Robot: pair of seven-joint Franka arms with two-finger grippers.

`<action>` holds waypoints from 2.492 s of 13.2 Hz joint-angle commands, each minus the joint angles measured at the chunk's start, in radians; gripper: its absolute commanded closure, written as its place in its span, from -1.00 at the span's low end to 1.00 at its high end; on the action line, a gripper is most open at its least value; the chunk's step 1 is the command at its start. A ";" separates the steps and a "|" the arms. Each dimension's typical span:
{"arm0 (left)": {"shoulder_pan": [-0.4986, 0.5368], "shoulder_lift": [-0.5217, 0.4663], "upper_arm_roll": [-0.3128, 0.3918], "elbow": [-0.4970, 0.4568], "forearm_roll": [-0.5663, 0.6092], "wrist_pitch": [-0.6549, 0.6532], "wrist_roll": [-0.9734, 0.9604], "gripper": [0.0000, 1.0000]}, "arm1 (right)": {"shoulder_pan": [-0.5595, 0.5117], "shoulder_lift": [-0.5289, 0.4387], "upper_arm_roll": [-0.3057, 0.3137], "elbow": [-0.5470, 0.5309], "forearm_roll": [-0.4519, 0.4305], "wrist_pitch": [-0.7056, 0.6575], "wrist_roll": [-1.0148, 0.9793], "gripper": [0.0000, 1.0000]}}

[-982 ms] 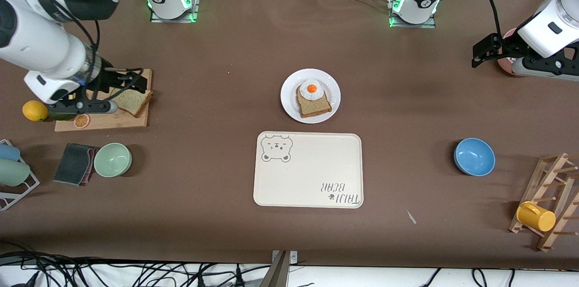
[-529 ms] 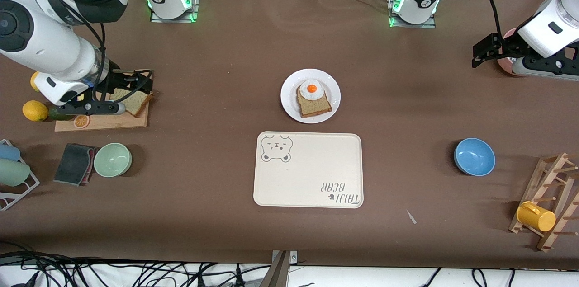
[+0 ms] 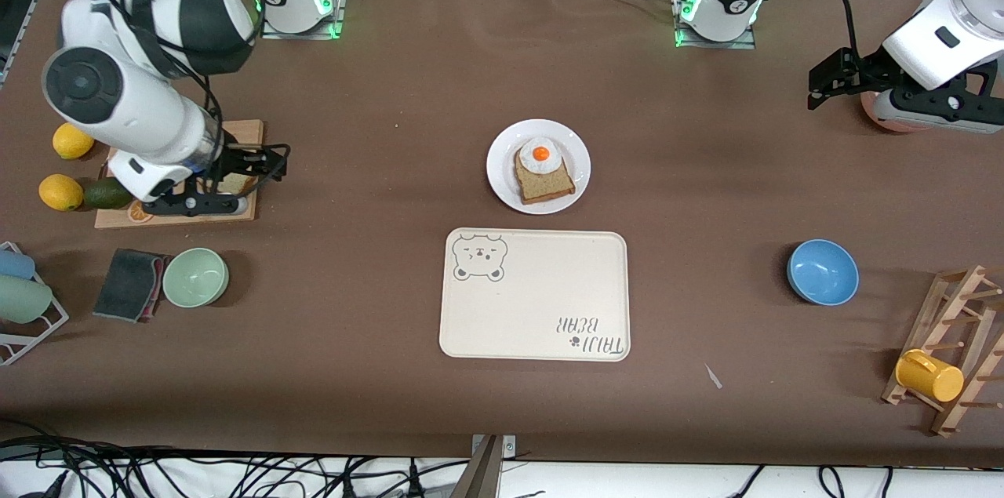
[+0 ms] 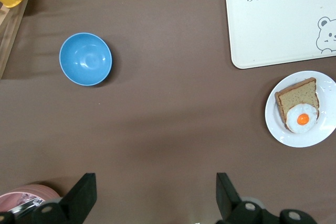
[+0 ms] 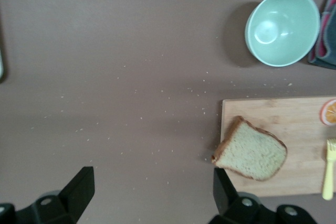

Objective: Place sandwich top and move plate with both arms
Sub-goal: 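Reach the right gripper down to the bread slice on the cutting board, then close the right gripper on the bread slice edge and lift it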

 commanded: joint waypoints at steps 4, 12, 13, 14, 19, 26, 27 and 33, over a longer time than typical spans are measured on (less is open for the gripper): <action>0.003 0.013 -0.009 0.031 0.024 -0.024 -0.014 -1.00 | 0.002 0.007 0.007 -0.265 -0.241 0.195 0.148 -1.00; 0.008 0.013 -0.007 0.033 0.024 -0.024 -0.012 -1.00 | -0.004 0.137 0.025 -0.388 -0.635 0.193 0.486 -1.00; 0.008 0.013 -0.007 0.031 0.024 -0.025 -0.014 -1.00 | -0.004 0.156 0.034 -0.388 -0.644 0.193 0.520 -1.00; 0.009 0.013 -0.007 0.031 0.024 -0.025 -0.014 -1.00 | -0.004 0.173 0.036 -0.388 -0.643 0.193 0.553 -1.00; 0.009 0.014 -0.007 0.031 0.024 -0.025 -0.014 -1.00 | -0.011 0.219 0.037 -0.382 -0.643 0.202 0.595 -0.96; 0.006 0.013 -0.009 0.031 0.026 -0.027 -0.014 -1.00 | -0.021 0.233 0.036 -0.382 -0.643 0.192 0.597 -0.58; 0.005 0.013 -0.009 0.031 0.026 -0.025 -0.014 -1.00 | -0.030 0.239 0.036 -0.382 -0.644 0.199 0.595 -0.54; 0.003 0.020 -0.009 0.033 0.026 -0.022 -0.020 -1.00 | -0.034 0.260 0.036 -0.377 -0.644 0.207 0.597 -0.15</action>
